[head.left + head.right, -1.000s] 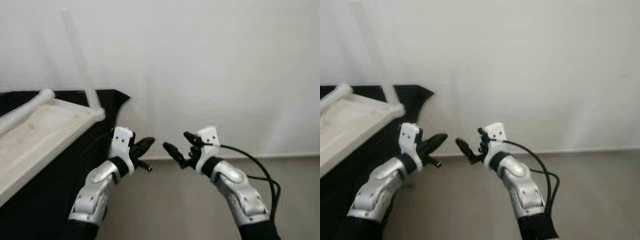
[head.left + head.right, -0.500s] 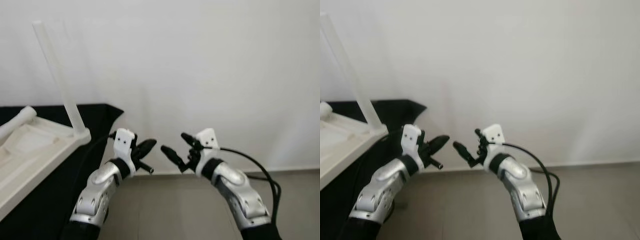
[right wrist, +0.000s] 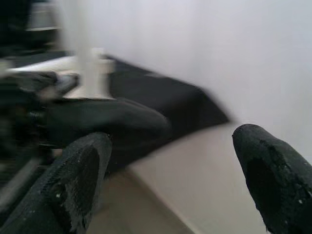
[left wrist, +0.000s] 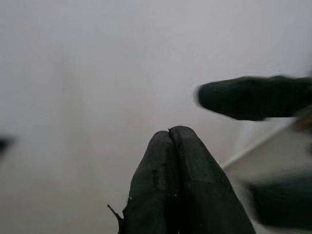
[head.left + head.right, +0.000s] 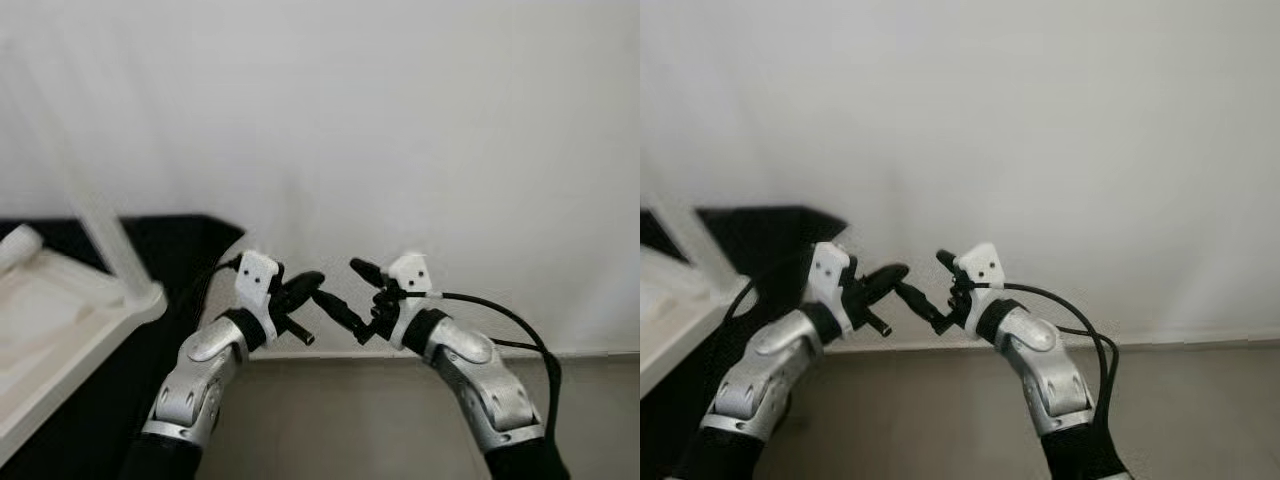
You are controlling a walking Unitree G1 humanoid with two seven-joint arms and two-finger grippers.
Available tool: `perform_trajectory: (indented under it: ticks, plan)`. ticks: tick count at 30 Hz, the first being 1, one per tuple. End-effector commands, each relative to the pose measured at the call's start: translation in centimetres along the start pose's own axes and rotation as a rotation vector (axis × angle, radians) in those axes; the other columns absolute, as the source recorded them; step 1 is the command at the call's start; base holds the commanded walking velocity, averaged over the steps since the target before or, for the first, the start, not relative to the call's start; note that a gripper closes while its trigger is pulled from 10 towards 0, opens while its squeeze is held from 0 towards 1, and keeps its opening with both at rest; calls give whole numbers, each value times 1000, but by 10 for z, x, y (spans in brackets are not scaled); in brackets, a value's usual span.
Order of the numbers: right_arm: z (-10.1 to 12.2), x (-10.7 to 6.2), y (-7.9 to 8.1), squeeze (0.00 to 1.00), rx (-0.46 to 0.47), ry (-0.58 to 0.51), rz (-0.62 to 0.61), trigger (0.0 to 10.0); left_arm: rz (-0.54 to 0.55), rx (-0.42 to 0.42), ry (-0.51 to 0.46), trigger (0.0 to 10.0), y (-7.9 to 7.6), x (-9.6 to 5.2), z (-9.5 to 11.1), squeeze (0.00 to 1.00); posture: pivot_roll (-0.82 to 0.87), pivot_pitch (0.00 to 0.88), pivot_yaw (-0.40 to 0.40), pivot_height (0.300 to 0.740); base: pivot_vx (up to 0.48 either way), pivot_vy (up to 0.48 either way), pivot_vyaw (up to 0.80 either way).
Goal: Building children table
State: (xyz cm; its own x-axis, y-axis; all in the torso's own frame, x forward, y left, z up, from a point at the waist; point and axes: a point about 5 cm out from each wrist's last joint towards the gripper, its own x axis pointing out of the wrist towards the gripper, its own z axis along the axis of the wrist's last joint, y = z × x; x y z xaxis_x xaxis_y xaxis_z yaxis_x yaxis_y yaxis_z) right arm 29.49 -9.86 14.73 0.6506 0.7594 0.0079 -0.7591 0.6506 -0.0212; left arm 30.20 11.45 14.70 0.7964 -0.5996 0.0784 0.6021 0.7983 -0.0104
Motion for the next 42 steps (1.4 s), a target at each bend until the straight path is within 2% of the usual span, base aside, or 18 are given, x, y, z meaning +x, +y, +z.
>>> perform_trajectory:
  ticks: [1,6,10,20,30,42]
  plan:
    - [1,-1,3,0,-23,-8,30,10000,-4,9,8,10000,-1,-1,-2,0,-112,0,5,740,0,-458,800]
    - [1,-2,4,0,-34,-4,43,10000,6,1,5,10000,0,0,-2,0,-114,0,3,740,0,-458,800]
    - [1,-2,4,0,-48,2,53,10000,55,-24,-11,10000,4,0,-1,0,-114,0,-4,740,0,0,800]
    - [0,-2,5,0,-75,13,70,10000,75,-20,-11,10000,6,0,-1,0,-116,0,-4,740,0,0,800]
    - [0,-2,4,0,-80,13,62,10000,188,-28,-28,10000,19,-2,1,0,-121,1,-1,740,0,0,800]
    - [0,-1,4,0,-83,16,64,10000,227,-21,-24,10000,23,-2,1,0,-121,4,2,740,0,0,800]
